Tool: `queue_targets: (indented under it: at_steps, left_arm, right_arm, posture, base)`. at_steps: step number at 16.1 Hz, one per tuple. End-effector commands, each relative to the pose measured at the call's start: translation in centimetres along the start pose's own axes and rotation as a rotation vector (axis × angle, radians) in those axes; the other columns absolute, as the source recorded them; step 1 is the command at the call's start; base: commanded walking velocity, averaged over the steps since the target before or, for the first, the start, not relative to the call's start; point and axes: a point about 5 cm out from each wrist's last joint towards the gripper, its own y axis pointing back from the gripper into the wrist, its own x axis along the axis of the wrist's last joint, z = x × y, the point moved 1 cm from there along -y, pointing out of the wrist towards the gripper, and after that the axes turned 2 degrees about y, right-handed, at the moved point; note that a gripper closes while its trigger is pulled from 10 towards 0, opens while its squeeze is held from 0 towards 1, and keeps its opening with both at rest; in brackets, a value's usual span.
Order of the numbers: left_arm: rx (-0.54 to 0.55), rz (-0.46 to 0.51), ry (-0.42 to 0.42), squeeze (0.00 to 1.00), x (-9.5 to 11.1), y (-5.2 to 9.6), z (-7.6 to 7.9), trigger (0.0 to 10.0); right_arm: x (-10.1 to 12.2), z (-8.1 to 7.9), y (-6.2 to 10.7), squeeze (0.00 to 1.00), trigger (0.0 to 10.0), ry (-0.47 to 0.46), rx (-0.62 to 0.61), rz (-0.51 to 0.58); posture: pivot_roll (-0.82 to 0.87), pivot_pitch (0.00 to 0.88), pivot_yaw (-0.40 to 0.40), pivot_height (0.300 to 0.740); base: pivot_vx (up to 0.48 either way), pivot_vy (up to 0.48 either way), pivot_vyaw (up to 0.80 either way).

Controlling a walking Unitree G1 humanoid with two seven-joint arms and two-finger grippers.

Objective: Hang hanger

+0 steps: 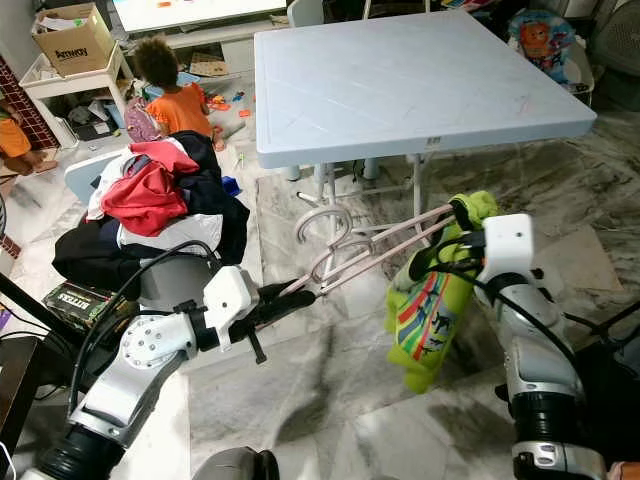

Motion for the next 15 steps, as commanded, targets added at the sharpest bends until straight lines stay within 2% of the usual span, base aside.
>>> queue_targets:
  at_steps: [1, 2, 3, 6, 8, 9, 11, 13, 15]
  left_arm:
    - [0.005, -0.014, -0.032, 0.00, -0.2, 0.6, -0.3, 0.0]
    - [0.005, -0.014, -0.032, 0.00, -0.2, 0.6, -0.3, 0.0]
    - [0.003, -0.025, -0.041, 0.00, -0.4, 0.9, -0.4, 0.0]
    - [0.001, -0.039, -0.048, 0.00, -0.6, 1.1, -0.2, 0.0]
    - [-0.024, -0.157, -0.089, 0.00, -2.4, 2.1, 0.3, 0.0]
    - [-0.029, -0.169, -0.095, 0.00, -2.6, 2.2, 0.4, 0.0]
    - [-0.084, -0.265, -0.102, 0.00, -4.0, 3.1, 1.0, 0.0]
    - [-0.066, -0.350, -0.063, 0.00, -5.1, 3.6, 0.8, 0.0]
    - [-0.021, -0.399, -0.034, 0.00, -5.7, 3.7, 0.2, 0.0]
  right_arm:
    - [2.6, 1.6, -0.2, 0.00, 0.0, -0.059, -0.105, 0.115]
    - [2.6, 1.6, -0.2, 0.00, 0.0, -0.059, -0.105, 0.115]
    - [3.6, 2.6, -0.2, 0.00, 0.0, -0.094, -0.169, 0.166]
    - [5.1, 3.7, -0.4, 0.00, 0.0, -0.133, -0.266, 0.220]
    - [7.0, 4.4, -0.5, 0.00, 0.0, -0.145, -0.318, 0.277]
    - [7.2, 4.5, -0.6, 0.00, 0.0, -0.144, -0.323, 0.284]
    - [8.1, 5.1, -0.7, 0.00, 0.0, -0.149, -0.392, 0.302]
    - [9.7, 4.9, -0.5, 0.00, 0.0, -0.206, -0.406, 0.379]
    - [11.5, 3.6, -0.5, 0.00, 0.0, -0.262, -0.319, 0.438]
  posture:
    - [-0.06, 0.006, 0.062, 0.740]
    - [-0.06, 0.006, 0.062, 0.740]
    - [-0.06, 0.006, 0.062, 0.740]
    - [-0.05, 0.006, 0.060, 0.740]
    - [-0.05, 0.006, 0.060, 0.740]
    - [-0.05, 0.006, 0.060, 0.740]
    - [-0.04, 0.011, 0.057, 0.740]
    - [-0.04, 0.013, 0.056, 0.740]
    - [-0.04, 0.015, 0.057, 0.740]
  base:
    - [0.000, 0.000, 0.00]
    - [0.000, 0.000, 0.00]
    - [0.000, 0.000, 0.00]
    - [0.000, 0.000, 0.00]
    - [0.000, 0.000, 0.00]
    - [0.000, 0.000, 0.00]
    - [0.000, 0.000, 0.00]
    - [0.000, 0.000, 0.00]
    - [0.000, 0.000, 0.00]
